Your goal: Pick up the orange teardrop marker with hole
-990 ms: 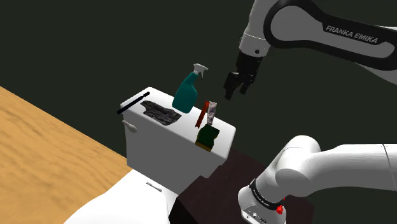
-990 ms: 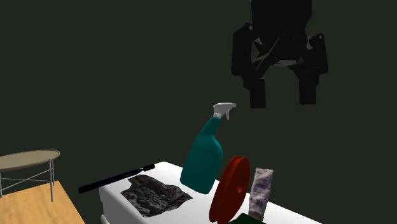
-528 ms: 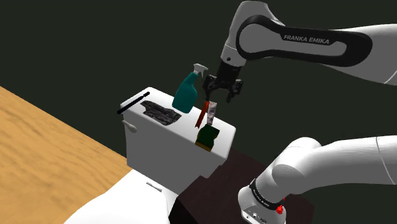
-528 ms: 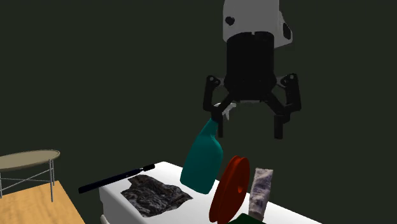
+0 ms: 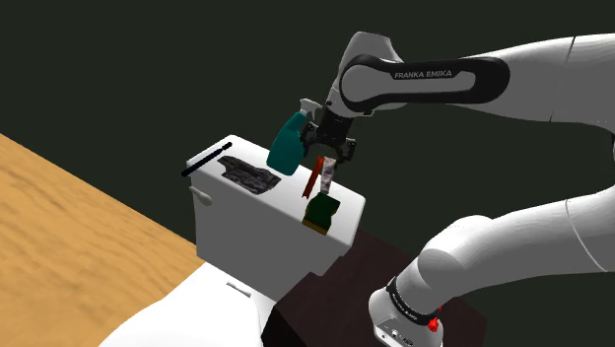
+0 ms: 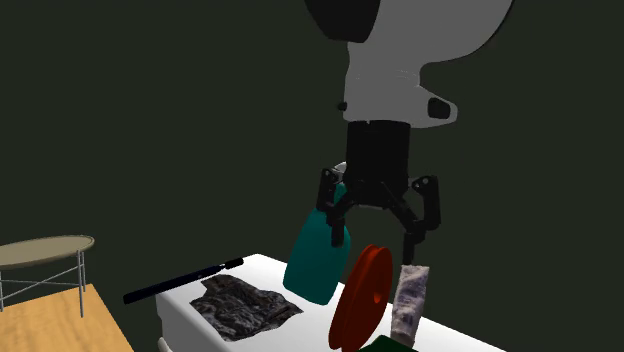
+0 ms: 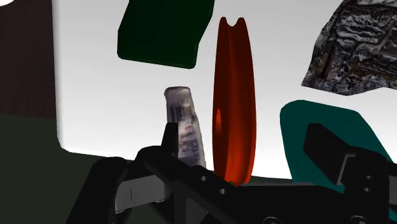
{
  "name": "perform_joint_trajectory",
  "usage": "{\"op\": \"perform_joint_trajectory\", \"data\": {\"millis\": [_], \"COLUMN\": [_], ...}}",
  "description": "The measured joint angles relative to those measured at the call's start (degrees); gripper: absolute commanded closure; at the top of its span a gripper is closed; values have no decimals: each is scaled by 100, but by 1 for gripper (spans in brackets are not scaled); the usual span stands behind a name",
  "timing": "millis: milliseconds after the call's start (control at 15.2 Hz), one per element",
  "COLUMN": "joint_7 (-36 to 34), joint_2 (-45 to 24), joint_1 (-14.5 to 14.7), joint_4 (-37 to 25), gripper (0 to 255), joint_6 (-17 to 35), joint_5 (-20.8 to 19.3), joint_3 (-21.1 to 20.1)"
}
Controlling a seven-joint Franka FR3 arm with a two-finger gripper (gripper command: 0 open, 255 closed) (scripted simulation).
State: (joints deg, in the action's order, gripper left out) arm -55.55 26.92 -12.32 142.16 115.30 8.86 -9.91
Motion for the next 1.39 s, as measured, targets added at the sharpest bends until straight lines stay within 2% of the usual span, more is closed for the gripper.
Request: {"op": "perform_joint_trajectory", "data": {"millis": [330,396,1056,1386], "joint_7": [0,-5,-8,-19], "joint_2": [-149,-156,-159,-38], "joint_1": [-11,-8,-6,-13], "joint_4": [268,290,311,104], "gripper": [0,255,255,255], "joint_6": [421,450,480,151], "joint_5": [22,27,29,9], "joint_3": [-24,-30,-34,-5]}}
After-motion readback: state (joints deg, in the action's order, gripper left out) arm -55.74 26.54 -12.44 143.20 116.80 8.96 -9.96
